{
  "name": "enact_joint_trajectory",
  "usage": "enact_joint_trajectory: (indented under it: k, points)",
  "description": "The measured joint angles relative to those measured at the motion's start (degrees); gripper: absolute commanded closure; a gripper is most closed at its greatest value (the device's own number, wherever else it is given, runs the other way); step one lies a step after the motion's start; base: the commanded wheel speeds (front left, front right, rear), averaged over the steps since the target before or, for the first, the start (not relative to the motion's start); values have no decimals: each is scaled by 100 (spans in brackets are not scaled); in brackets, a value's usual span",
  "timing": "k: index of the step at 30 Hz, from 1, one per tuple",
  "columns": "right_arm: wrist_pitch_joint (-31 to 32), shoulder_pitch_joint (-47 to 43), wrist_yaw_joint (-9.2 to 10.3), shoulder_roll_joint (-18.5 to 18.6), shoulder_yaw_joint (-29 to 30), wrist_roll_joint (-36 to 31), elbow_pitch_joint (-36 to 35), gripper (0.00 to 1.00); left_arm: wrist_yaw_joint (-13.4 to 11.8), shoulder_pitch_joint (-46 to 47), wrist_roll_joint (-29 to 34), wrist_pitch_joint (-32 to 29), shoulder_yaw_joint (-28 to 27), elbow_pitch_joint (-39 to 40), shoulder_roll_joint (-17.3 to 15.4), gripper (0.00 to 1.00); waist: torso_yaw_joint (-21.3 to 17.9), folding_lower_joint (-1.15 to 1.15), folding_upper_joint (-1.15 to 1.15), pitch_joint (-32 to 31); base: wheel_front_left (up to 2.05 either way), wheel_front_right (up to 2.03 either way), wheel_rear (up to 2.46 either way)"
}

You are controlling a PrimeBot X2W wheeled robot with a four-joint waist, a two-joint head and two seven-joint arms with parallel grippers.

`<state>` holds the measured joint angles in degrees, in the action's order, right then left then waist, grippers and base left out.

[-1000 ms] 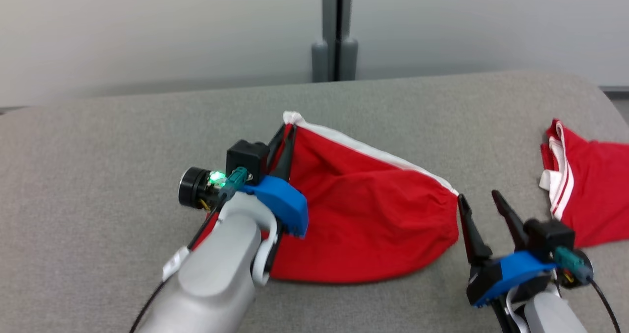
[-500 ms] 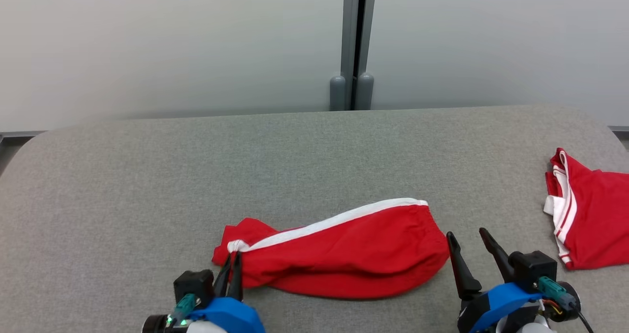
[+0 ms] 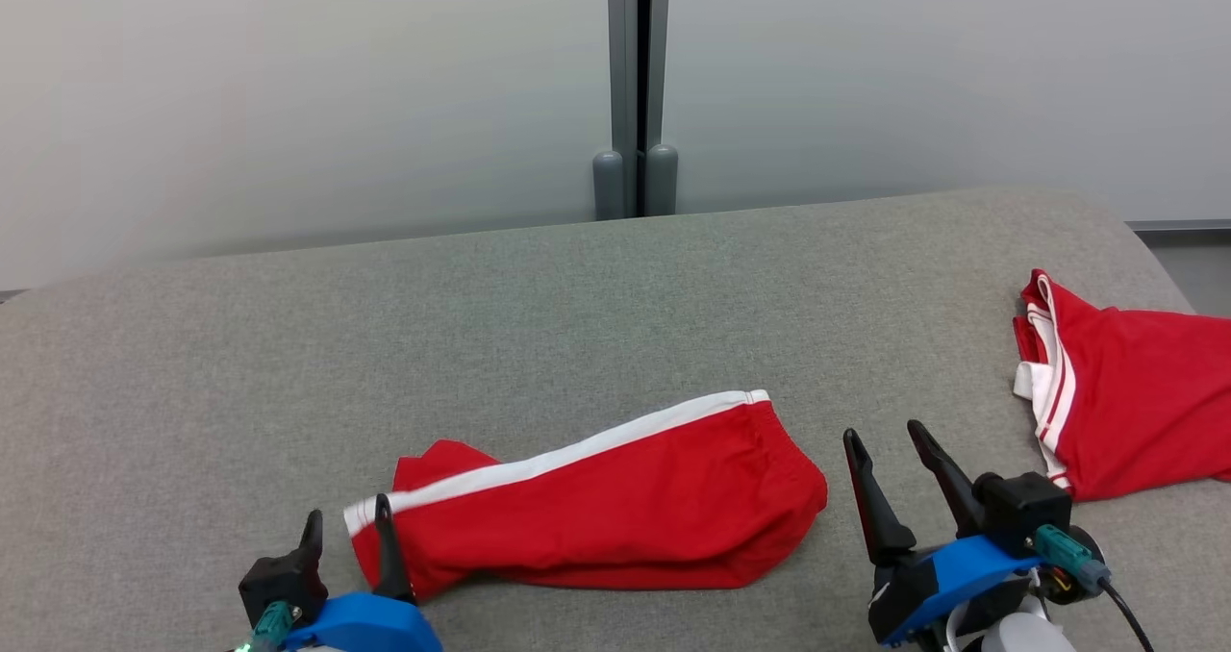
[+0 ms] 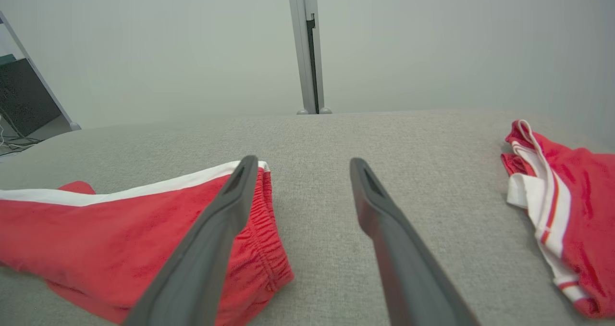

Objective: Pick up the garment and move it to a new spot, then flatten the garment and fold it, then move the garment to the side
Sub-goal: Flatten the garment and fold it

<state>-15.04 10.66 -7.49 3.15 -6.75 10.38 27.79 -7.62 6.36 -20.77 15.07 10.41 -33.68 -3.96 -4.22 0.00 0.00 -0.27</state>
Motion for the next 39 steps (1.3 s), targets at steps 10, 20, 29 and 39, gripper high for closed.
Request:
enact_joint_trajectory:
  k: [10,20,29,39]
  points:
    - [0,64,0,-19,-162,289,-279,0,170,-282,432,-1,-388,419,94,0,36,0,0,13,0,0,0]
    - [-1,148,0,-24,-370,769,241,0,183,-260,207,-1,-3,353,108,0,194,0,0,117,0,0,0]
    - [0,1065,0,35,-659,1668,1330,0,89,-109,119,-1,331,338,105,0,593,0,1,455,0,0,0]
    - [254,1658,0,470,-1467,2784,1922,0,47,-24,47,-1,410,370,103,0,855,1,1,631,0,0,0]
